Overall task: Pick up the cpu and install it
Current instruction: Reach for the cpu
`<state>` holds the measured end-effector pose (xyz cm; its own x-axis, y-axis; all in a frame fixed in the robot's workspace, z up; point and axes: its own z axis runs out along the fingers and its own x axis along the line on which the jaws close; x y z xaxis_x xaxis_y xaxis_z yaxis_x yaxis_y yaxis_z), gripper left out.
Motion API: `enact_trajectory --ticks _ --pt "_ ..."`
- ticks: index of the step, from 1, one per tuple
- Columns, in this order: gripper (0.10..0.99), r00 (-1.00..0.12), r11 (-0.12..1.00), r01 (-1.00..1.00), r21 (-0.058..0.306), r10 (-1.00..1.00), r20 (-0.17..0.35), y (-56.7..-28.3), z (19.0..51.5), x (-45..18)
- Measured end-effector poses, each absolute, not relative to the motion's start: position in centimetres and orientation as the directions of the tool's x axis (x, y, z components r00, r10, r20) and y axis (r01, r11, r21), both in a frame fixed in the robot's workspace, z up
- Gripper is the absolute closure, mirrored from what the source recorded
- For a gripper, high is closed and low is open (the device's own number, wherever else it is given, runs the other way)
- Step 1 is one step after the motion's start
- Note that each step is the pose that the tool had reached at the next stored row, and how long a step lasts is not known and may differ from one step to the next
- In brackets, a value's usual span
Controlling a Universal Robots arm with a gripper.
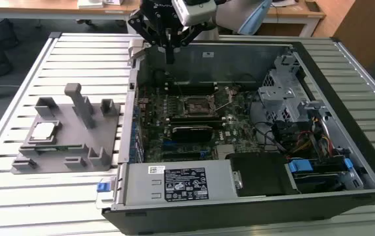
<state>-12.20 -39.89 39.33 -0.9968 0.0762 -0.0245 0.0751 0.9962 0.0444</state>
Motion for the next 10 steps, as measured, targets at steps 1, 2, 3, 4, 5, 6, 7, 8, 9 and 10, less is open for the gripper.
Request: enact_trajectory --ticks 1,2,3,4,5,6,7,8,9,10 --pt "0.976 -0.997 0.996 0.075 0.044 0.076 -0.024 -39.89 39.33 -12.20" --pt "0.976 -0.997 0.996 0.075 0.044 0.076 -0.024 -39.89 39.33 -12.20" --pt "0.976 -0.997 0.996 0.075 0.044 0.076 -0.024 -39.89 39.33 -12.20" --pt "0.976 -0.997 0.996 0.075 0.044 0.076 -0.024 -39.89 39.33 -12.21" --pt "0.976 -0.997 0.996 0.075 0.044 0.076 -0.024 -39.89 39.33 -12.22" --pt "0.976 -0.997 0.996 0.075 0.044 0.076 -0.024 -39.89 39.34 -12.26" --pt "0.976 -0.997 0.996 0.075 0.044 0.076 -0.024 -39.89 39.33 -12.30" --pt "0.976 -0.997 0.996 0.075 0.044 0.076 -0.024 -39.90 39.33 -12.37" --pt "0.976 -0.997 0.996 0.075 0.044 0.076 -0.025 -39.90 39.33 -12.45" --pt "0.976 -0.997 0.996 0.075 0.044 0.076 -0.024 -39.90 39.33 -12.53"
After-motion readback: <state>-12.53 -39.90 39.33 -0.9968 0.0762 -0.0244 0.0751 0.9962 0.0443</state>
